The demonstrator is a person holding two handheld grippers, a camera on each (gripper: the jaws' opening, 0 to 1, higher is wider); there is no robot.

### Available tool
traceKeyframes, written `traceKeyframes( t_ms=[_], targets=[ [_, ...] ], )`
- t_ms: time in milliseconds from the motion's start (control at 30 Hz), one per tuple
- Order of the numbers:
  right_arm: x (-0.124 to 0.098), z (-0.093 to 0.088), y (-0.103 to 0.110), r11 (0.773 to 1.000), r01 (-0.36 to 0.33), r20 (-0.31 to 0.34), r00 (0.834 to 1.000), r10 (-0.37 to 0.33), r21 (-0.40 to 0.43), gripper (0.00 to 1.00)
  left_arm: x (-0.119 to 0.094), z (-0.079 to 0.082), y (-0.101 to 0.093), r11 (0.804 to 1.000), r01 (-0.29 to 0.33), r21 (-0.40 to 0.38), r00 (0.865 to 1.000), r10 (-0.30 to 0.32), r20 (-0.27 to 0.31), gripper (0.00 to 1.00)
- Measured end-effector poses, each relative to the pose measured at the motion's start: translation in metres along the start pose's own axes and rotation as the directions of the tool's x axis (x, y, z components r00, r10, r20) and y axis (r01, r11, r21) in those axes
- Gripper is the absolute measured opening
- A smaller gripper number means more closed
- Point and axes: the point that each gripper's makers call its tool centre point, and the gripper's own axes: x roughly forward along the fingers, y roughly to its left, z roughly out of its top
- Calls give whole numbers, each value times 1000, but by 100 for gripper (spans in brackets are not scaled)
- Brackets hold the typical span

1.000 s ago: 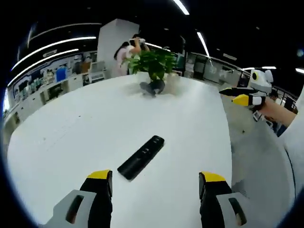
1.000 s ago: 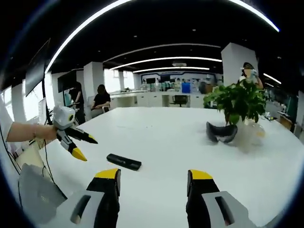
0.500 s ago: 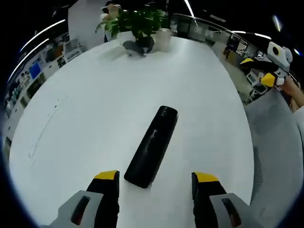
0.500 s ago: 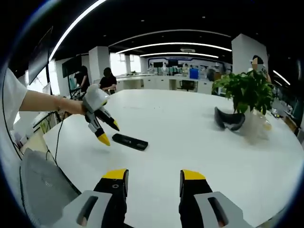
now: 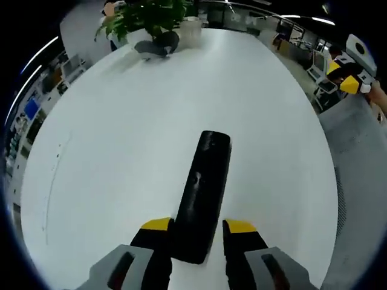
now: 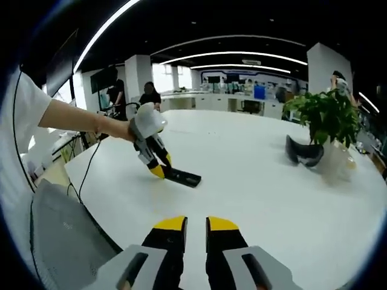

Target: Press the specified remote control buttons in sequence, fully releasing each button before pressing the next.

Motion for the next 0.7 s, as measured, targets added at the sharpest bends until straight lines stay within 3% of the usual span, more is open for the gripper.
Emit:
traceKeyframes(
  t_ms=[200, 700],
  targets=[
    [1, 0, 0, 1000, -3, 11, 1000, 3, 31, 7, -2, -2, -10, 998, -19, 55, 1000, 20, -15, 24],
    [7, 0, 13, 999, -41, -6, 999, 41, 4, 4, -7, -14, -49, 986, 46, 162, 996, -33, -78, 23]
  ],
)
